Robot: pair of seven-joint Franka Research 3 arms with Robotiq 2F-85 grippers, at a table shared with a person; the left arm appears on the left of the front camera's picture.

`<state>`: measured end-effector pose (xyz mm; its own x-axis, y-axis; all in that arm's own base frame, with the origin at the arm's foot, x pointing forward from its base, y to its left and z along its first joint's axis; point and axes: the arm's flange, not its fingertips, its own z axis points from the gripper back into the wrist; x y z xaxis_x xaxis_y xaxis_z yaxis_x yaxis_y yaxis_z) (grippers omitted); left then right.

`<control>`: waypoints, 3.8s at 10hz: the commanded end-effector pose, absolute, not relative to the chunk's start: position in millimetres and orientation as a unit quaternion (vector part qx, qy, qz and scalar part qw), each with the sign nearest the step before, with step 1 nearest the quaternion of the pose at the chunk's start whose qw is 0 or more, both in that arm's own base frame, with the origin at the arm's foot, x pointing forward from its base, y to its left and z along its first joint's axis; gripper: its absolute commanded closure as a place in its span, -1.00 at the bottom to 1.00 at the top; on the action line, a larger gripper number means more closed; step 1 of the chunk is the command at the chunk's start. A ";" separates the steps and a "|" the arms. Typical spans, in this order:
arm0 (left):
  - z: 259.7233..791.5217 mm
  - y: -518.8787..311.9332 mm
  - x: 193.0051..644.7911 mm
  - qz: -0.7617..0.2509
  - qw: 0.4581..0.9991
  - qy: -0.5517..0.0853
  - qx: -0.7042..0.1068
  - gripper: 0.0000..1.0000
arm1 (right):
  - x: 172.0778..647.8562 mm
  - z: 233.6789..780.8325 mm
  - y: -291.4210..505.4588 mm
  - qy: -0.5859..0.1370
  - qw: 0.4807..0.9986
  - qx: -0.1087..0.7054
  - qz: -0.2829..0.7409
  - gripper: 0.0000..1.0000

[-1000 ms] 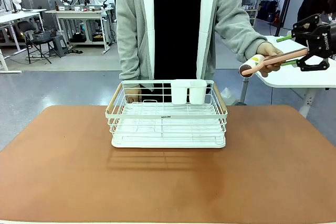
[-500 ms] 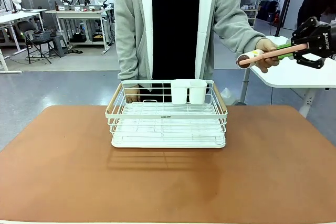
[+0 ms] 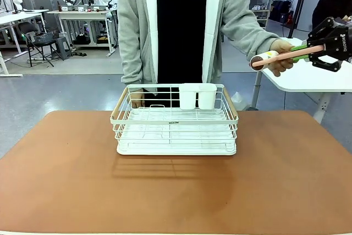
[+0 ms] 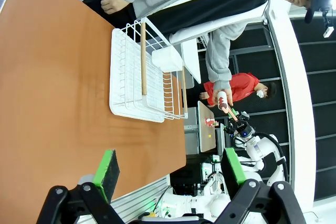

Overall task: Clean the table.
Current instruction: Pick up the Lint Roller when the human hands it over, then clean the table with the Lint Roller when the human lifts the Dish drying rack.

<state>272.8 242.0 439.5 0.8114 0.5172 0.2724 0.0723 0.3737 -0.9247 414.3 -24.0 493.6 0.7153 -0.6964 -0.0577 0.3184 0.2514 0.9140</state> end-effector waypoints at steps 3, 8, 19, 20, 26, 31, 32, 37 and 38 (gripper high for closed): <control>439.6 246.1 274.3 0.132 0.775 -0.285 -0.549 -1.00 | 414.5 493.9 -20.9 -0.181 0.772 0.514 -0.326 1.00; 439.6 246.1 274.3 0.132 0.775 -0.285 -0.549 -1.00 | 414.5 493.9 -20.9 -0.181 0.772 0.514 -0.326 1.00; 439.6 246.1 274.3 0.132 0.775 -0.285 -0.549 -1.00 | 414.5 493.9 -20.9 -0.181 0.772 0.514 -0.326 1.00; 439.6 246.1 274.3 0.132 0.775 -0.285 -0.549 -1.00 | 414.5 493.9 -20.9 -0.181 0.772 0.514 -0.326 1.00; 439.6 246.1 274.3 0.132 0.775 -0.285 -0.549 -1.00 | 414.5 493.9 -20.9 -0.181 0.772 0.514 -0.326 1.00; 439.6 246.1 274.3 0.132 0.775 -0.285 -0.549 -1.00 | 414.5 493.9 -20.9 -0.181 0.772 0.514 -0.326 1.00; 439.6 246.1 274.3 0.132 0.775 -0.285 -0.549 -1.00 | 414.5 493.9 -20.9 -0.181 0.772 0.514 -0.326 1.00; 439.6 246.1 274.3 0.132 0.775 -0.285 -0.549 -1.00 | 430.6 534.1 -24.5 -0.127 0.871 0.440 -0.181 0.59; 439.6 246.1 274.3 0.132 0.775 -0.285 -0.549 -1.00 | 468.3 555.0 -21.7 -0.110 0.897 0.402 -0.143 0.59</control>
